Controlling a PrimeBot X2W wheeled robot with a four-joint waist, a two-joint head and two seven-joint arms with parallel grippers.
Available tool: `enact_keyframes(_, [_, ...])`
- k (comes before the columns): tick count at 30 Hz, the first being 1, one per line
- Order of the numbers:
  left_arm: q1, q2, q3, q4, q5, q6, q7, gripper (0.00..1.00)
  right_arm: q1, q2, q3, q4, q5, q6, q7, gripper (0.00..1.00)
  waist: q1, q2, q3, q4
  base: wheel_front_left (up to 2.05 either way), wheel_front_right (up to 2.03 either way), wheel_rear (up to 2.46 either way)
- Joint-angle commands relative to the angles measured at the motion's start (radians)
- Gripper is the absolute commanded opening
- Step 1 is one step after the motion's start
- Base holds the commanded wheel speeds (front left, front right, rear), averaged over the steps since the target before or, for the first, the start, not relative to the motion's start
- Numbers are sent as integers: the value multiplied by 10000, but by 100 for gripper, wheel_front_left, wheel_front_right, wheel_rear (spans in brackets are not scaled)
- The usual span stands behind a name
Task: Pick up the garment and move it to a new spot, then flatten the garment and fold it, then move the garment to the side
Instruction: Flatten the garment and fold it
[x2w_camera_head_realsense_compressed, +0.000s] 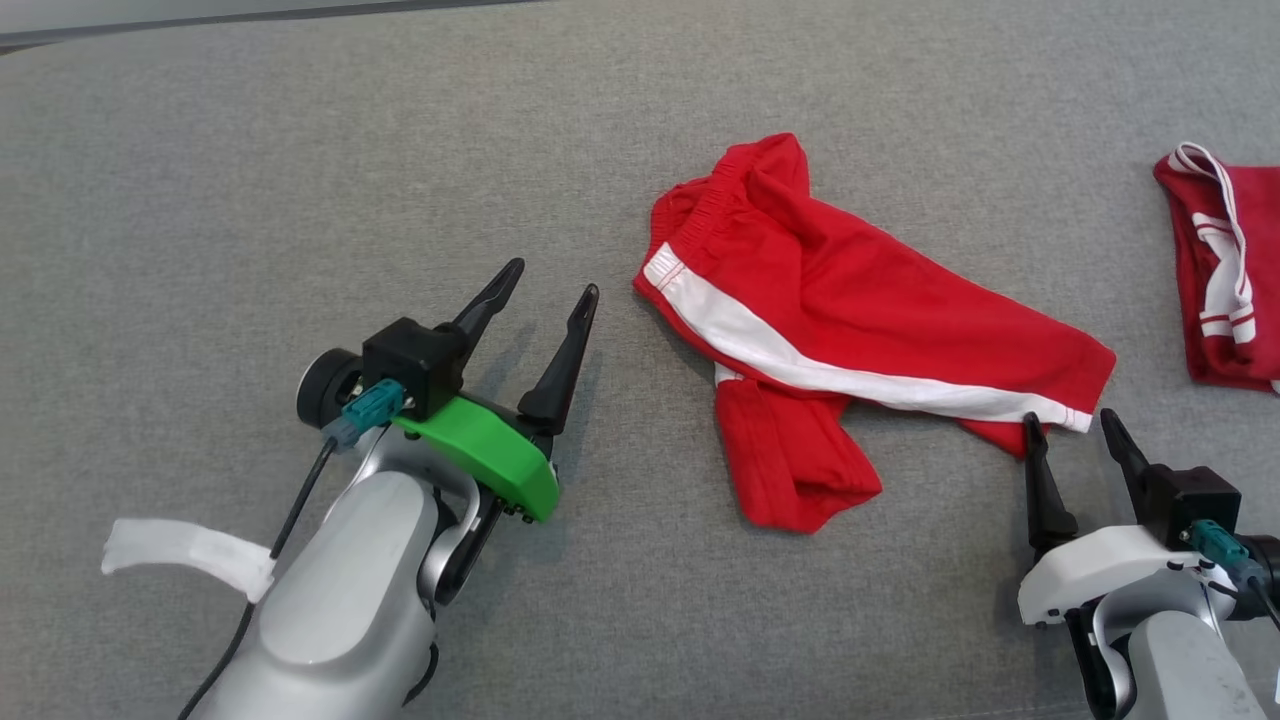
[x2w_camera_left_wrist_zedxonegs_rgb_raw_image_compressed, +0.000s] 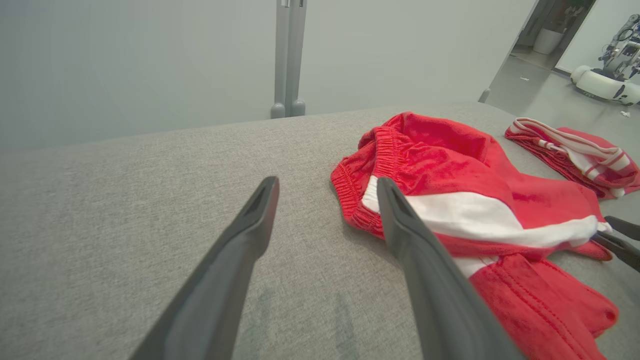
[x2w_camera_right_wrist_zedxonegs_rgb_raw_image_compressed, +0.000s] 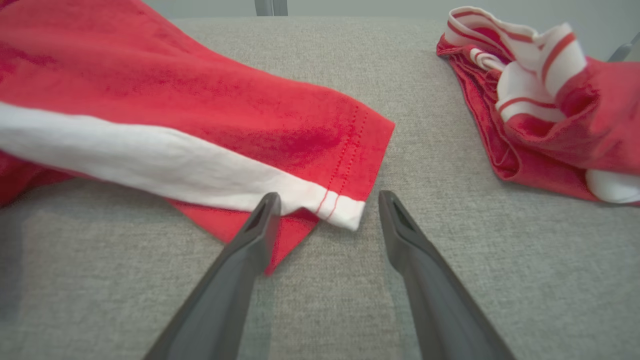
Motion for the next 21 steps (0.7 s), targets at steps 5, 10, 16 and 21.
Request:
enact_keyframes(5, [-995,-53,-660,1046,-458,-27,-142,100,-273,100,164,81,-29,-4,-27,100,-2,0,475,-608,0,0,0])
enact_keyframes(10, [-1831,17,-1511,1975,-710,-28,-117,100,-624,156,595,197,85,-4,-27,100,-2,0,660,-716,0,0,0])
enact_keyframes(16, [-2594,92,-2450,2850,-1384,-28,-42,100,-995,161,1051,367,170,-4,-26,98,-2,0,795,-796,0,0,0])
enact_keyframes(21, [-3008,141,-3420,2860,-2153,-29,-66,100,-1064,26,1198,430,288,-5,-24,58,-2,0,816,-805,0,0,0])
